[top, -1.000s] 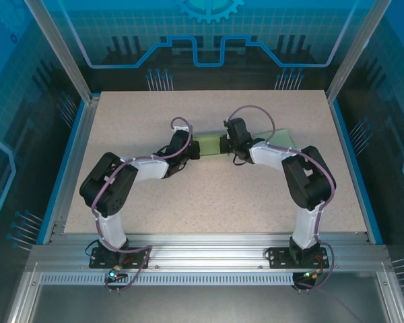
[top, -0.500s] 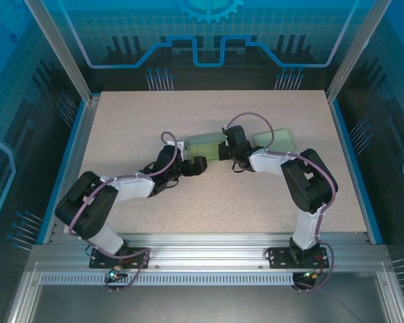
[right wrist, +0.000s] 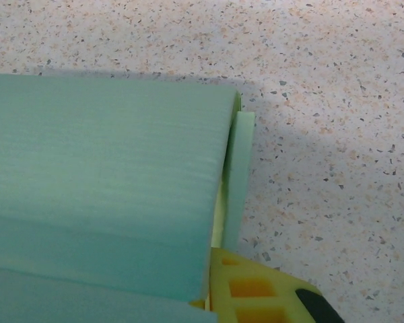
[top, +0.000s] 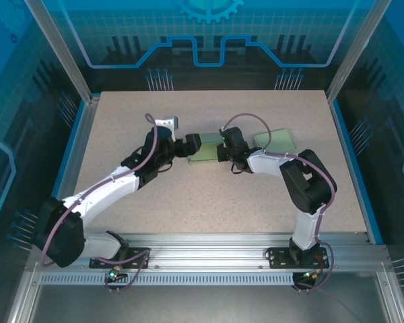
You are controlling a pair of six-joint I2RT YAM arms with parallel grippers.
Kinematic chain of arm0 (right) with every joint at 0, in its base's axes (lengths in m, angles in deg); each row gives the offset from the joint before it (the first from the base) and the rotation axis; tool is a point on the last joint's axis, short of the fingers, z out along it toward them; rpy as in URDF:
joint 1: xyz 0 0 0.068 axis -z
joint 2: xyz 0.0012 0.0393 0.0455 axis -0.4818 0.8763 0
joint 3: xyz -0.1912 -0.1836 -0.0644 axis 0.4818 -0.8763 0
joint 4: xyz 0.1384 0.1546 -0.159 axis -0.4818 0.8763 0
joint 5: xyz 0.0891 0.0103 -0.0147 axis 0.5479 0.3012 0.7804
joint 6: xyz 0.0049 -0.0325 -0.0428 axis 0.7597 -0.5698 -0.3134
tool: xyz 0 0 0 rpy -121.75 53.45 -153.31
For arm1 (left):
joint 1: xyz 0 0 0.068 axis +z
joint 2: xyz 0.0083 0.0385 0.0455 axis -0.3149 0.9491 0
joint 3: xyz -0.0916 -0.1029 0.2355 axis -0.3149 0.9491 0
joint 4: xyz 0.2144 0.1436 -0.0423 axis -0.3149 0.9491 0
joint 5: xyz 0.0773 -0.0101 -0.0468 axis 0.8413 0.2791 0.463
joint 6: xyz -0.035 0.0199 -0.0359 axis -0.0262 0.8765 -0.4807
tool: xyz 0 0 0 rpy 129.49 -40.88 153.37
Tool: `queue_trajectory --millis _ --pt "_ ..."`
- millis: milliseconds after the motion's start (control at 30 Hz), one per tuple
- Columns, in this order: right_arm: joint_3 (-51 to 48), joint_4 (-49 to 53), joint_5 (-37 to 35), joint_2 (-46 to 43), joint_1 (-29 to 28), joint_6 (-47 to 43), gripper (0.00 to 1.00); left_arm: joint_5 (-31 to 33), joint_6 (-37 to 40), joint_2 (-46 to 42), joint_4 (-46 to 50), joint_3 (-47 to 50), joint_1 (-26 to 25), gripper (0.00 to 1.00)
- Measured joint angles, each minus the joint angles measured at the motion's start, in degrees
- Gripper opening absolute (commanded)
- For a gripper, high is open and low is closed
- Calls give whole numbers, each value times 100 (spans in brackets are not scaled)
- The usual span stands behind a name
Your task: Fold the paper box
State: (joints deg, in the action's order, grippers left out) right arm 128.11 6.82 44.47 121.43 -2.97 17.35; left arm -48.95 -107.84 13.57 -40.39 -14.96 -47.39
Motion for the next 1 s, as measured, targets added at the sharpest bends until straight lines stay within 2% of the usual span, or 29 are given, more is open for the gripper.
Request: queue_trajectory --millis 200,400,567,767,1000 --pt "13 44 -72 0 -59 -83 12 -319 437 1152 439 -1523 245 56" --pt "44 125 -114 0 -111 -114 13 -1276 466 2476 579 -1884 304 46" --pt "120 284 -129 2 -144 -155 15 -1856 310 3147 599 -1884 433 41" --pt "271 610 -184 7 -247 -188 31 -2271 46 3333 306 -1884 684 38" --pt "422 1255 -236 -13 -387 -122 62 -2417 -138 3670 59 -1845 756 37"
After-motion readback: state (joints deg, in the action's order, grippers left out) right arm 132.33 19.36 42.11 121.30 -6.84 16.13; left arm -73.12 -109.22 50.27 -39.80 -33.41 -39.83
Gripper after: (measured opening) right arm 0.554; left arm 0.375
